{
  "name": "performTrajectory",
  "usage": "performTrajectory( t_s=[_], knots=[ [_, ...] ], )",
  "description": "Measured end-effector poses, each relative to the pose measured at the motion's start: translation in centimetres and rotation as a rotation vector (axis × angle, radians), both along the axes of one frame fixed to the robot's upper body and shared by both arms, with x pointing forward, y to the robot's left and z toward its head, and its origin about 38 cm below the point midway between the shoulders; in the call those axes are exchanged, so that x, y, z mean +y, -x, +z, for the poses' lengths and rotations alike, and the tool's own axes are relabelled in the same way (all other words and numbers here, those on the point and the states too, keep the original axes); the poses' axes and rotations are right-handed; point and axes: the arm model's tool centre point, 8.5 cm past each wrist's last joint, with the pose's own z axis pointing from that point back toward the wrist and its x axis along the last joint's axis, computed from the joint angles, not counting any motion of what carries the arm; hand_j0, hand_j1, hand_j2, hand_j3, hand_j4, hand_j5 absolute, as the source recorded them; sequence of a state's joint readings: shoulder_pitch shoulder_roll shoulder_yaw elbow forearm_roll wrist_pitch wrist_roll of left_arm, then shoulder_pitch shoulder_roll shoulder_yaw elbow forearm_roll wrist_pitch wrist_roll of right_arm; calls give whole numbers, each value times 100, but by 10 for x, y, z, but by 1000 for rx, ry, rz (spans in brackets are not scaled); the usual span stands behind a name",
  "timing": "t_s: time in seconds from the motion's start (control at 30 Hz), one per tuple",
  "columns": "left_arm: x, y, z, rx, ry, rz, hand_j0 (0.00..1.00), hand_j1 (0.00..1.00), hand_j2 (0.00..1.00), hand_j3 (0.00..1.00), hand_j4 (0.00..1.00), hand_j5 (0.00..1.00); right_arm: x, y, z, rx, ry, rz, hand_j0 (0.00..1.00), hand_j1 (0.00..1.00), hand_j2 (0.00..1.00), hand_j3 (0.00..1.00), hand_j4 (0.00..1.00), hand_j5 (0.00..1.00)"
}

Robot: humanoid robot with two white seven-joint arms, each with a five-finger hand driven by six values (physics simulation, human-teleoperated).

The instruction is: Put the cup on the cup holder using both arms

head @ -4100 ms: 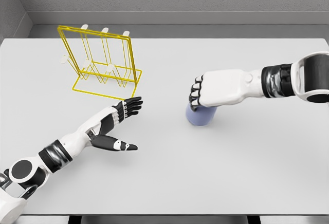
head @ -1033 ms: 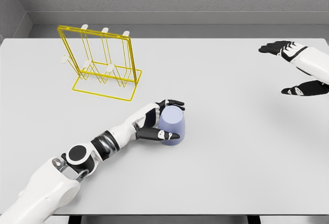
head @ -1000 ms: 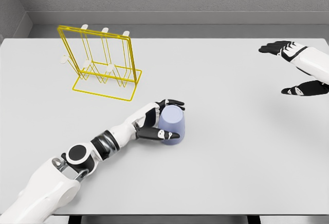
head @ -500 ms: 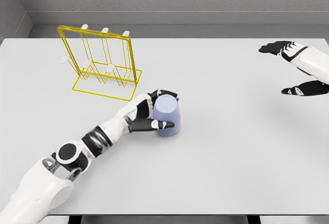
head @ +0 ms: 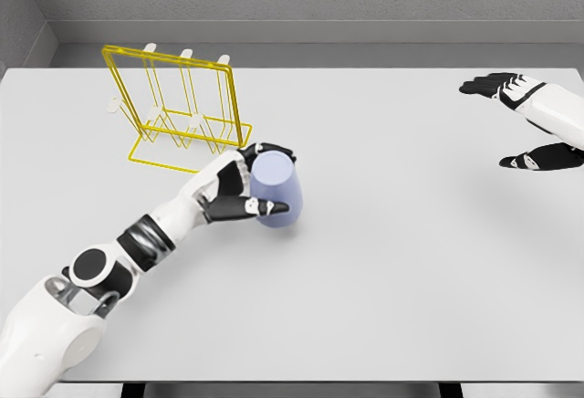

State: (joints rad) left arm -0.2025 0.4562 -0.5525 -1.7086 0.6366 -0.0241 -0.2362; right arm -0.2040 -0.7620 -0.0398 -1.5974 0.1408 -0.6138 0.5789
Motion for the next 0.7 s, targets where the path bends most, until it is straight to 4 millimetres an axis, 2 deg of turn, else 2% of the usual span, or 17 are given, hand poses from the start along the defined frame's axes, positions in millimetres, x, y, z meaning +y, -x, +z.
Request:
performTrajectory(
  t_s=[0.3, 0.7],
  knots=[
    [15, 1, 16, -50, 3, 21, 63, 63, 63, 63, 63, 63, 0, 0, 0, 0, 0, 0, 100, 100, 100, 100, 100, 100],
    [43, -10, 42, -120, -5, 83, 63, 63, 63, 63, 63, 63, 0, 0, 0, 0, 0, 0, 100, 100, 100, 100, 100, 100]
  ],
)
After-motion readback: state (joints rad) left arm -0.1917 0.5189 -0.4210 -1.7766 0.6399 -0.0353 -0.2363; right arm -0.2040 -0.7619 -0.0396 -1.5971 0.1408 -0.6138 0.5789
